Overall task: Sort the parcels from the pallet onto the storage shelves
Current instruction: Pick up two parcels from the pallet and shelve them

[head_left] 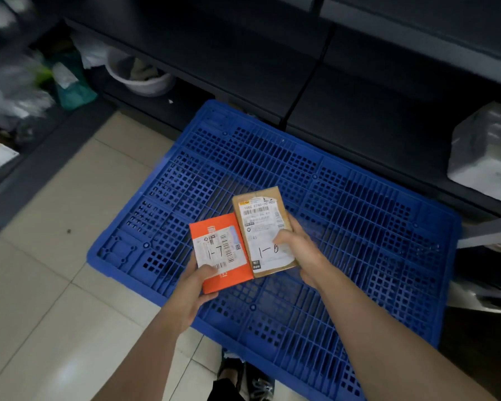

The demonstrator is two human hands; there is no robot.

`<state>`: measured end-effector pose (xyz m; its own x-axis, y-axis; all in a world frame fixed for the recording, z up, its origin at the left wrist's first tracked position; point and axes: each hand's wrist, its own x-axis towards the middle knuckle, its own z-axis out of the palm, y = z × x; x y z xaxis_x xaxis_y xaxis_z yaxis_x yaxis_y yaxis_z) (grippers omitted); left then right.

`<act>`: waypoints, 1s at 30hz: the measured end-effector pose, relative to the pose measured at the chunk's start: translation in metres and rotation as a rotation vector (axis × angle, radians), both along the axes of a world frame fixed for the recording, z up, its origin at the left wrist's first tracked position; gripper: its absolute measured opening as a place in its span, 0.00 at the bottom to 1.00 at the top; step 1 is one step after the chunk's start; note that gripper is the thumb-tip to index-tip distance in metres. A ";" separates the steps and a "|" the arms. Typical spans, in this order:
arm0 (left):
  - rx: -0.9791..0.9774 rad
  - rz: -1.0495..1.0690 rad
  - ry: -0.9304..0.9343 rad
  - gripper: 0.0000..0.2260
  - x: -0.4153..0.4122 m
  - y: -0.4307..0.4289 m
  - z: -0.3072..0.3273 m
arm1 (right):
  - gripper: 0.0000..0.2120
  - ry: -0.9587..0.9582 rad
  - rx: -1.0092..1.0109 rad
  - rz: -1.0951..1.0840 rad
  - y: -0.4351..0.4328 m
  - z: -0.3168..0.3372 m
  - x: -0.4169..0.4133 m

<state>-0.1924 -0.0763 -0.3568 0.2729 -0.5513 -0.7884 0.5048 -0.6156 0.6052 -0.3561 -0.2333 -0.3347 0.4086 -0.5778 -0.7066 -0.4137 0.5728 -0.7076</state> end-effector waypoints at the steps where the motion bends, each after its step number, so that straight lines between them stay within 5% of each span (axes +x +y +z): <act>1: -0.004 0.023 0.006 0.24 0.005 0.006 0.006 | 0.38 -0.033 0.012 0.024 0.003 0.007 0.007; 11: -0.139 0.373 -0.184 0.16 0.074 0.086 0.108 | 0.38 -0.147 -0.060 0.268 0.050 0.106 0.117; 14: -0.164 0.528 -0.284 0.16 0.103 0.114 0.142 | 0.26 -0.195 -0.121 0.308 0.076 0.142 0.167; 17: -0.170 0.703 -0.346 0.15 0.135 0.145 0.173 | 0.24 -0.252 -0.108 0.405 0.105 0.172 0.221; 21: -0.219 0.837 -0.388 0.15 0.195 0.197 0.210 | 0.37 -0.368 -0.089 0.532 0.151 0.213 0.297; 27: -0.280 0.934 -0.448 0.17 0.299 0.283 0.244 | 0.42 -0.432 -0.133 0.676 0.222 0.255 0.426; 30: -0.305 0.970 -0.469 0.17 0.349 0.319 0.259 | 0.32 -0.435 -0.174 0.670 0.257 0.270 0.482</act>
<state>0.1570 0.2432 -0.0980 0.9268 -0.0963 -0.3629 0.3728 0.1215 0.9199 0.1263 0.0234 -0.0643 0.9232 -0.2003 -0.3281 -0.2973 0.1690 -0.9397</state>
